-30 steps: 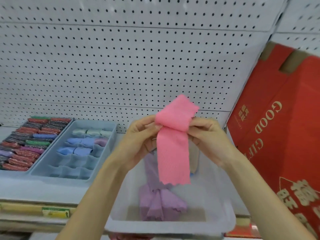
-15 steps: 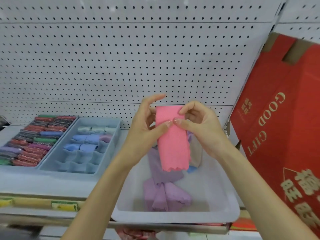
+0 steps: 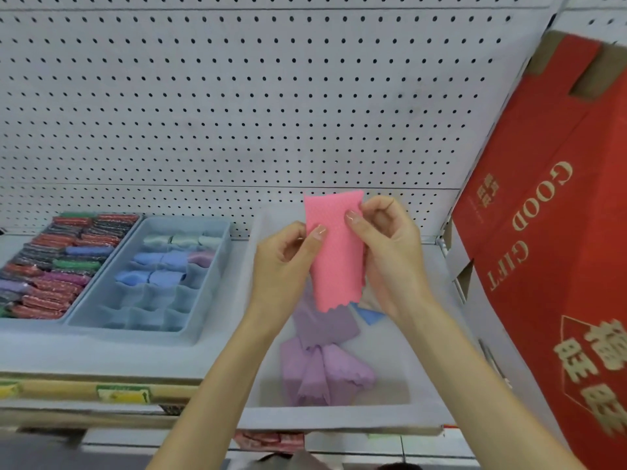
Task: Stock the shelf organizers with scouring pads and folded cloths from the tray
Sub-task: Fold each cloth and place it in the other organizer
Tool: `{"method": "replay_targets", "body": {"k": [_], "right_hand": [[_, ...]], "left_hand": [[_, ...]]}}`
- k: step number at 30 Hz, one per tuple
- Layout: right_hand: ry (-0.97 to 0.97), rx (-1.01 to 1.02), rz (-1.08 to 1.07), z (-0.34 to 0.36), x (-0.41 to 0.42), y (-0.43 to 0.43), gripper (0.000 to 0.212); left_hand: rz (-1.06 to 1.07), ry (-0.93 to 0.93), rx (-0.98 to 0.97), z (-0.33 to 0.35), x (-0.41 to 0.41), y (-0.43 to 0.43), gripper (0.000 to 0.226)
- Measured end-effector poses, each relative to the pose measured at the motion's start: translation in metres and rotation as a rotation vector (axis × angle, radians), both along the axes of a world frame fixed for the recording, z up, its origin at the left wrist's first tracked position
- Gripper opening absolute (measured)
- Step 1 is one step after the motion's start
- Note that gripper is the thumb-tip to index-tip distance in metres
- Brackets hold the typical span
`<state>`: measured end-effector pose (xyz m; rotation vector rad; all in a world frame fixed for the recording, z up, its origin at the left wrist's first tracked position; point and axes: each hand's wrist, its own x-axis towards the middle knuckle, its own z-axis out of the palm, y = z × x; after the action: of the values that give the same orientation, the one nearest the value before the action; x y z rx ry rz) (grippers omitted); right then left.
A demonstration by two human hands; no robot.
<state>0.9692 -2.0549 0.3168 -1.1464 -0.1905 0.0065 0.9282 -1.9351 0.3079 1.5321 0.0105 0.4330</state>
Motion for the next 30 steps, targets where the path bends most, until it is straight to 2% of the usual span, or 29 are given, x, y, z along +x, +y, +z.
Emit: {"method": "replay_targets", "body": {"k": [5,9,13,15,17,20,24,26,30], "right_hand": [[0.138,0.121,0.028,-0.006,-0.001,0.005,0.015],[0.189,-0.001,0.085,-0.008,0.004,-0.003,0.015],[0.330,-0.141,0.282,-0.011,0.005,-0.013,0.032],[0.309,-0.225,0.354,-0.012,0.004,-0.015,0.023],[0.283,-0.275,0.337,-0.014,0.004,-0.015,0.013],[0.223,-0.296,0.294,-0.017,0.006,-0.013,0.006],[0.210,-0.276,0.254,-0.019,0.008,-0.006,0.006],[0.199,-0.328,0.215,-0.020,0.007,0.000,0.013],[0.158,-0.364,0.220,-0.022,0.001,0.011,0.054]], "left_hand": [[0.004,0.025,-0.015,-0.007,0.005,-0.001,0.034],[0.033,0.067,-0.025,-0.007,0.008,0.003,0.027],[0.047,0.075,-0.029,-0.006,0.011,0.004,0.024],[0.053,0.063,0.016,-0.009,0.012,0.005,0.034],[0.067,0.061,0.056,-0.011,0.013,0.007,0.034],[0.025,0.108,0.056,-0.013,0.012,0.011,0.014],[-0.089,0.279,-0.043,-0.017,0.002,0.022,0.039],[-0.080,0.258,-0.050,-0.019,-0.002,0.028,0.036],[-0.029,0.157,0.027,-0.021,-0.006,0.043,0.011]]}}
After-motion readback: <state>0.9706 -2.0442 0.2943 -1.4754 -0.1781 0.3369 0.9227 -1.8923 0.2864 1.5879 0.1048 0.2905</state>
